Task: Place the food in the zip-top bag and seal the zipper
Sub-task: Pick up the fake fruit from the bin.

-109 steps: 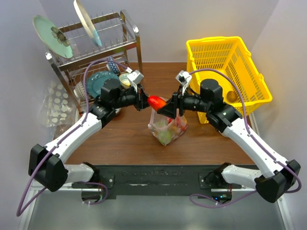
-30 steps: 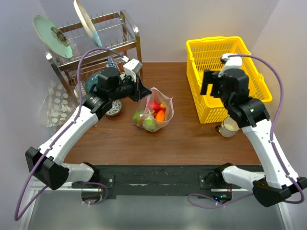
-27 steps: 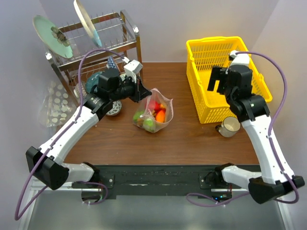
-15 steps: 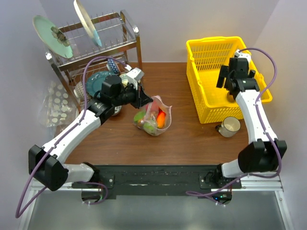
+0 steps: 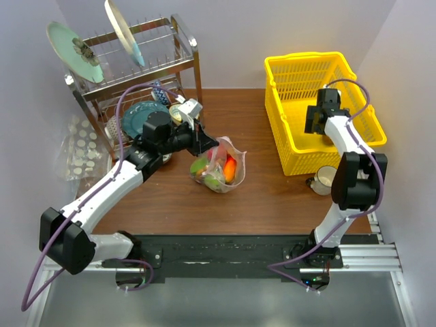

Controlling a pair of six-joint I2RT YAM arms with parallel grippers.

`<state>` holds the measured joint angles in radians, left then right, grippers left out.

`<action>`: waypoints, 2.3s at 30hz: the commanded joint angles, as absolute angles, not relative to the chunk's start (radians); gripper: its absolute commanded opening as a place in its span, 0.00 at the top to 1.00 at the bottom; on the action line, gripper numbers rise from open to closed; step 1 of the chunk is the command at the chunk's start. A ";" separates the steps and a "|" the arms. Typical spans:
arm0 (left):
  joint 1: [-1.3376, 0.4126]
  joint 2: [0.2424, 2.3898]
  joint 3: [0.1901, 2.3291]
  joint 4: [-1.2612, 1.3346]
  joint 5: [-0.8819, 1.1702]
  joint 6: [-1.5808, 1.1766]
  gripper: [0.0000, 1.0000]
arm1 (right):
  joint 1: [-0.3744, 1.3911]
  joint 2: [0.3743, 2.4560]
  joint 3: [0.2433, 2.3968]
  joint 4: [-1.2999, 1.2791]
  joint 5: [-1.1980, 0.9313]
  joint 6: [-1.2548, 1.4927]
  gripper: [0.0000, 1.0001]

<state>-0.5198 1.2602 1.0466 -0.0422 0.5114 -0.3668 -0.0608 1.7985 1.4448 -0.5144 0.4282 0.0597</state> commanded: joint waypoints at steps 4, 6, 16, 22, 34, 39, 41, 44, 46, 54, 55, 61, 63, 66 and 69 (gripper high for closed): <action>-0.523 1.305 1.035 0.046 0.528 -0.353 1.00 | -0.060 1.911 1.472 -0.351 0.578 -0.057 0.01; -0.523 1.315 1.031 0.052 0.526 -0.345 1.00 | -0.058 1.954 1.486 -0.347 0.610 -0.077 0.01; -0.523 1.348 1.016 0.094 0.520 -0.324 1.00 | -0.071 2.107 1.505 -0.292 0.627 -0.080 0.01; -0.523 1.353 1.000 0.117 0.506 -0.321 1.00 | -0.101 2.158 1.551 -0.299 0.595 -0.034 0.01; -0.525 1.351 0.997 0.110 0.488 -0.305 1.00 | -0.150 2.138 1.580 -0.377 0.411 0.037 0.59; -0.525 1.330 0.996 0.109 0.482 -0.302 1.00 | -0.150 2.065 1.598 -0.423 0.321 0.049 0.66; -0.526 1.327 0.997 0.104 0.482 -0.302 1.00 | -0.150 2.040 1.617 -0.457 0.244 0.061 0.66; -0.528 1.315 1.000 0.101 0.480 -0.301 1.00 | -0.152 1.981 1.635 -0.505 0.154 0.084 0.68; -0.528 1.307 1.002 0.095 0.482 -0.299 1.00 | -0.150 1.919 1.635 -0.532 0.106 0.101 0.68; -0.532 1.266 1.006 0.078 0.479 -0.293 1.00 | -0.150 1.654 1.548 -0.532 -0.109 0.132 0.67; -0.532 1.261 1.006 0.078 0.477 -0.293 1.00 | -0.150 1.600 1.539 -0.531 -0.127 0.136 0.67; -0.534 1.253 1.014 0.069 0.486 -0.302 1.00 | -0.150 1.421 1.462 -0.486 -0.453 0.213 0.66; -0.534 1.253 1.017 0.064 0.489 -0.307 1.00 | -0.147 1.352 1.410 -0.425 -0.632 0.292 0.68; -0.535 1.253 1.026 0.048 0.492 -0.311 1.00 | -0.117 1.269 1.309 -0.289 -0.826 0.430 0.70; -0.535 1.253 1.035 0.032 0.491 -0.310 1.00 | -0.025 1.201 1.243 -0.264 -0.856 0.454 0.70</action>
<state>-0.5312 1.2804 0.9997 0.0338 0.4881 -0.3210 -0.1154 1.2705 1.2999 -0.3740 -0.6266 0.3344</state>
